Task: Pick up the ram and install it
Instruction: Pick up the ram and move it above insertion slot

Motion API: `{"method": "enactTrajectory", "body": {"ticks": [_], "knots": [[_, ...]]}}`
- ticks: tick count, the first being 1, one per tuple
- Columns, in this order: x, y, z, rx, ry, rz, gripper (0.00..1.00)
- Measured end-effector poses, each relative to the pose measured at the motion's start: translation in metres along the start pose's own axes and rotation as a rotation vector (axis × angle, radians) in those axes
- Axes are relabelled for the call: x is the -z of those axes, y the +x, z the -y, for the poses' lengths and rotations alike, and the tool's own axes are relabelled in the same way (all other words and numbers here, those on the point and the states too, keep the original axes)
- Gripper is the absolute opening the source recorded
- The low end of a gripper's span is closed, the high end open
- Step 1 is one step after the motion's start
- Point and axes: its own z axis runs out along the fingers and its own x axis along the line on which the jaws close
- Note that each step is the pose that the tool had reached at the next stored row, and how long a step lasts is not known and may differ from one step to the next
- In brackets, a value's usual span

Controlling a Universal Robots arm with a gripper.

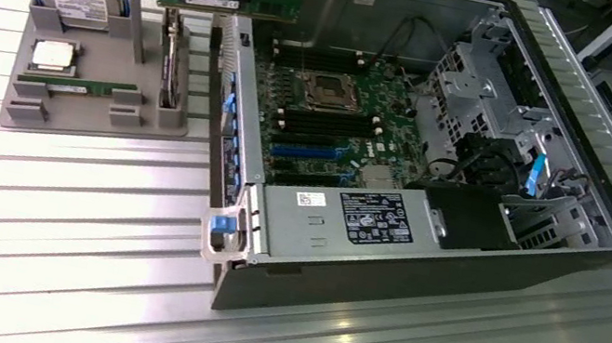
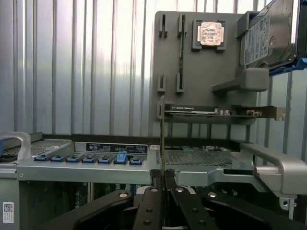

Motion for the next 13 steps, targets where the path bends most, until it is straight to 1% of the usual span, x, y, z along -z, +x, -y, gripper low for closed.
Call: {"method": "enactTrajectory", "body": {"ticks": [2, 8, 13], "knots": [[0.0001, 0.0, 0.0047, 0.0, 0.0, 0.0, 0.12], [0.0004, 0.001, 0.0142, 0.0, -0.0001, -0.0001, 0.12], [0.0006, 0.001, 0.0246, 0.0, 0.0, -0.0002, 0.12]]}}
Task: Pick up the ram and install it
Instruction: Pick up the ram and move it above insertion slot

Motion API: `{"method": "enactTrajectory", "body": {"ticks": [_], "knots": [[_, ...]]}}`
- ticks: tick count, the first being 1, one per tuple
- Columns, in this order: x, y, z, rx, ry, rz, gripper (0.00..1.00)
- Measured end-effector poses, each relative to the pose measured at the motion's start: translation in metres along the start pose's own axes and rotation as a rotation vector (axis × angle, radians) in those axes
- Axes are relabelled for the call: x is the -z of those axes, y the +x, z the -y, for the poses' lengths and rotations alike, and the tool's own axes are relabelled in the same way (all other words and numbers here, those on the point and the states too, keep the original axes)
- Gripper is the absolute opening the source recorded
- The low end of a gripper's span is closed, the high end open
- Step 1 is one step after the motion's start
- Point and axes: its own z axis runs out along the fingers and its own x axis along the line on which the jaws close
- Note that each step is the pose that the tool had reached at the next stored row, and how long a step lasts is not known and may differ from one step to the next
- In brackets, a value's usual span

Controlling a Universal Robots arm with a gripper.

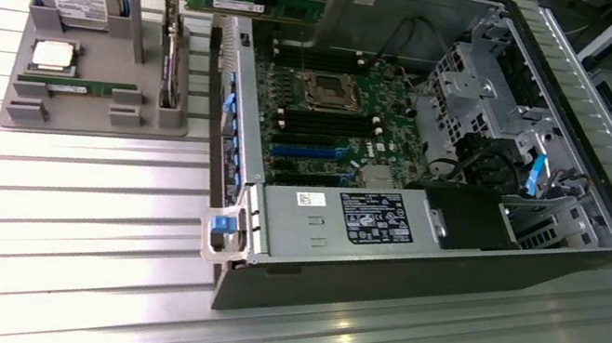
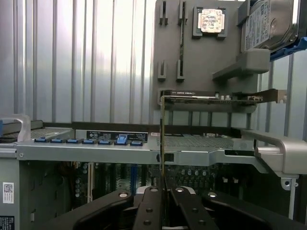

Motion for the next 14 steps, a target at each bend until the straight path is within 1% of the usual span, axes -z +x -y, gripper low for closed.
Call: {"method": "enactTrajectory", "body": {"ticks": [3, 9, 10, 12, 14], "knots": [[0.0002, 0.0, 0.0103, 0.0, 0.0, 0.0, 0.12], [0.0007, 0.001, 0.0283, 0.0, 0.0, -0.0005, 0.12], [0.0007, 0.001, 0.0327, 0.0, 0.0, -0.0008, 0.12], [0.0011, 0.002, 0.0467, 0.0, 0.0, -0.0013, 0.12], [0.0012, 0.002, 0.0526, 0.0, 0.0, -0.0016, 0.12]]}}
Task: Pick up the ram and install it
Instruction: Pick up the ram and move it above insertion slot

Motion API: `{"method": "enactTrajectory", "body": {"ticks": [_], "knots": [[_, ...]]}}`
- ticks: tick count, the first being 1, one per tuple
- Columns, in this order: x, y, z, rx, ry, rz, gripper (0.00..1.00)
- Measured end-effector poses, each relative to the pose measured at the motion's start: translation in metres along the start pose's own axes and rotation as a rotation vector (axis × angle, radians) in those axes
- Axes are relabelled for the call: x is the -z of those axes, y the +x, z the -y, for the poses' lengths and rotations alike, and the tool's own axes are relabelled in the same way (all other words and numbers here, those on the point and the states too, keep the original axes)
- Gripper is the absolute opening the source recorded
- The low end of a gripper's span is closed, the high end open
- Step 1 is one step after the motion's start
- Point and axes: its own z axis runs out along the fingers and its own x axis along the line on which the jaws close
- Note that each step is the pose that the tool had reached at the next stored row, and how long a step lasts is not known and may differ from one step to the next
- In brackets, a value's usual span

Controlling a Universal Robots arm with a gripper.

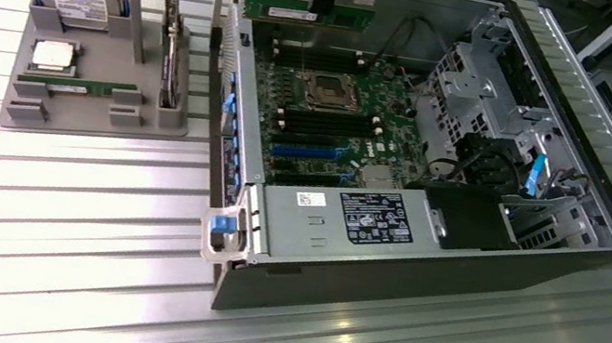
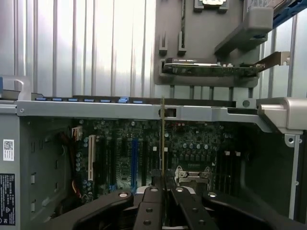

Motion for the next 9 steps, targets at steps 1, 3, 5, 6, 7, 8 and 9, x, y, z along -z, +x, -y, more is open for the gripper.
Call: {"method": "enactTrajectory", "body": {"ticks": [1, 3, 5, 6, 7, 8, 9], "knots": [[0.0001, 0.0, 0.004, 0.0, -0.0001, -0.0001, 0.12], [0.0002, 0.0, 0.0088, 0.0, 0.0, -0.0003, 0.12], [0.0004, 0.0, 0.018, 0.0, 0.0, -0.0005, 0.12], [0.0005, 0.0, 0.0206, 0.0, -0.0001, -0.0006, 0.12], [0.0005, 0.0, 0.0229, 0.0, -0.0001, -0.0007, 0.12], [0.0005, 0.001, 0.0257, 0.0, 0.0, -0.0007, 0.12], [0.0006, 0.001, 0.0275, 0.0, 0.0, -0.0008, 0.12]]}}
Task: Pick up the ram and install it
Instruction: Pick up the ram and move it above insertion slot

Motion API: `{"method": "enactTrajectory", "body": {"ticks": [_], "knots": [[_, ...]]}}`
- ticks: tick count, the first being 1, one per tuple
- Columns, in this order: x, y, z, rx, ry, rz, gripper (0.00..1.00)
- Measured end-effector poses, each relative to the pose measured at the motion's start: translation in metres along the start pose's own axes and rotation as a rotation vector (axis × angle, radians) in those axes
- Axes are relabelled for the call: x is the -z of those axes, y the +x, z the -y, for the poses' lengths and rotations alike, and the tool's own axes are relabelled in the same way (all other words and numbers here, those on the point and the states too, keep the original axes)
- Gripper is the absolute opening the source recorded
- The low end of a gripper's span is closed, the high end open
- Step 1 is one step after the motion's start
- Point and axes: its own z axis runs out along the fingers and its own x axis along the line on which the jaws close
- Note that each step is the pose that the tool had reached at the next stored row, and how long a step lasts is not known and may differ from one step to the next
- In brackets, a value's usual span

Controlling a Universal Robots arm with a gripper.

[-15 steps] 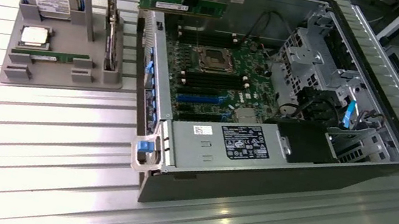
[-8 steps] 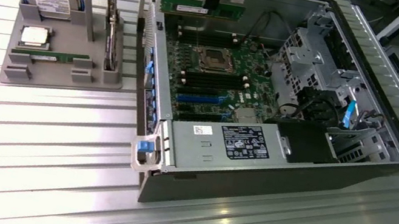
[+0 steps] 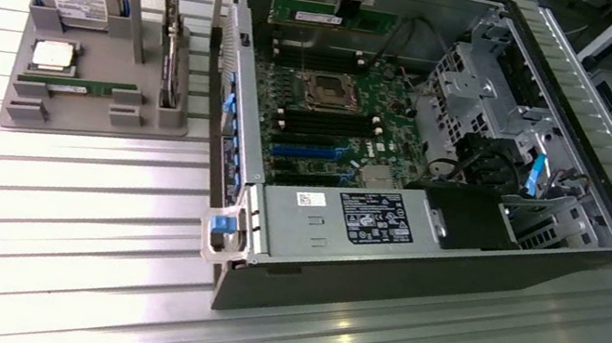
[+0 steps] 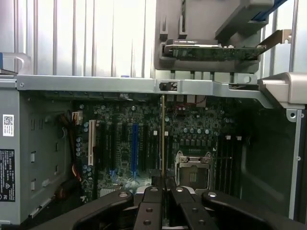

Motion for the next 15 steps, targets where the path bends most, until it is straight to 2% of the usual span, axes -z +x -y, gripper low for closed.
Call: {"method": "enactTrajectory", "body": {"ticks": [11, 15], "knots": [[0.0004, 0.001, 0.0217, 0.0, 0.0, -0.0003, 0.12], [0.0006, 0.001, 0.0333, 0.0, 0.0, -0.0004, 0.12]]}}
